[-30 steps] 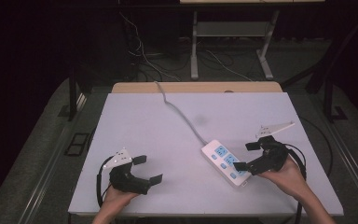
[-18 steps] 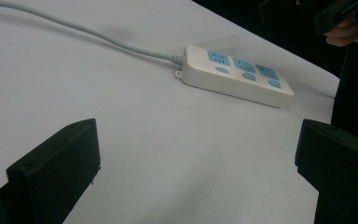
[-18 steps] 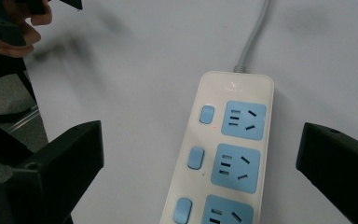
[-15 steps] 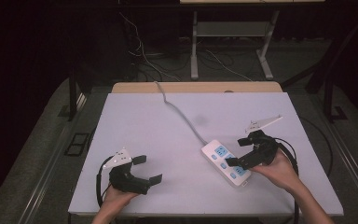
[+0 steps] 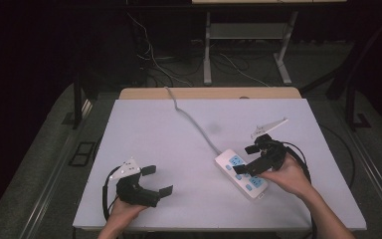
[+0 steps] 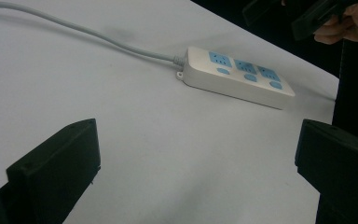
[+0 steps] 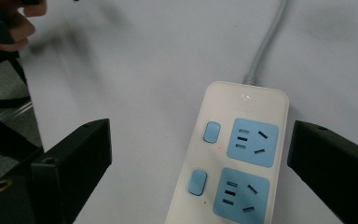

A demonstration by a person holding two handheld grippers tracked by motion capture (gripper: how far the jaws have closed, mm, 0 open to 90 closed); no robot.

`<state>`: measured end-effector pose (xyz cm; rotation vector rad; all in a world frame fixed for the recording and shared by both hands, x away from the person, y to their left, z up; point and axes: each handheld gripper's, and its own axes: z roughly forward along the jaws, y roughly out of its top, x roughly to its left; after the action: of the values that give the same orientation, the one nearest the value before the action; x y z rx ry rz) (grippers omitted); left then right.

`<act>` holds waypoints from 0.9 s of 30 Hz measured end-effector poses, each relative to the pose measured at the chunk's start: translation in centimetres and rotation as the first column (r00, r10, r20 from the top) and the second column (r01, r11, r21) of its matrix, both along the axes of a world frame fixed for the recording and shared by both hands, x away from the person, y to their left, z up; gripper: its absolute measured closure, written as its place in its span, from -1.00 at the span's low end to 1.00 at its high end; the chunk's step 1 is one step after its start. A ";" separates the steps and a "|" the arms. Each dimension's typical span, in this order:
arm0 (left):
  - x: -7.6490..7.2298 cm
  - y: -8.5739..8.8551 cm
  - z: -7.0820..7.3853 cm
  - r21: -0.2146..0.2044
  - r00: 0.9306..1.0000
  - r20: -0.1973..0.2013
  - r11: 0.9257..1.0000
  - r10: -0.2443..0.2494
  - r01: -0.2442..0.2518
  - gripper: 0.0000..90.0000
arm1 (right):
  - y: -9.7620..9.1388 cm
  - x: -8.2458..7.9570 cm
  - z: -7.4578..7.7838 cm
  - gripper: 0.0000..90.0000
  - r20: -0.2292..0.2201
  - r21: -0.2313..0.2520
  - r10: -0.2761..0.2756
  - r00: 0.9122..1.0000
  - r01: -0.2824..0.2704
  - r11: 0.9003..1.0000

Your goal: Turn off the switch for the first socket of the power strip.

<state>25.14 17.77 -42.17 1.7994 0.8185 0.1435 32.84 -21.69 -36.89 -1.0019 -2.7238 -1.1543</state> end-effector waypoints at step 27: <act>0.1 0.2 0.0 -0.003 1.000 0.000 1.000 0.010 -0.010 -1.00 | 0.5 2.6 -1.0 0.99 -0.044 -0.023 0.007 0.999 -0.008 1.000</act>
<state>25.25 18.01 -42.18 1.7927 0.8275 0.1489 35.47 -21.18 -37.93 -1.0068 -2.7107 -1.0894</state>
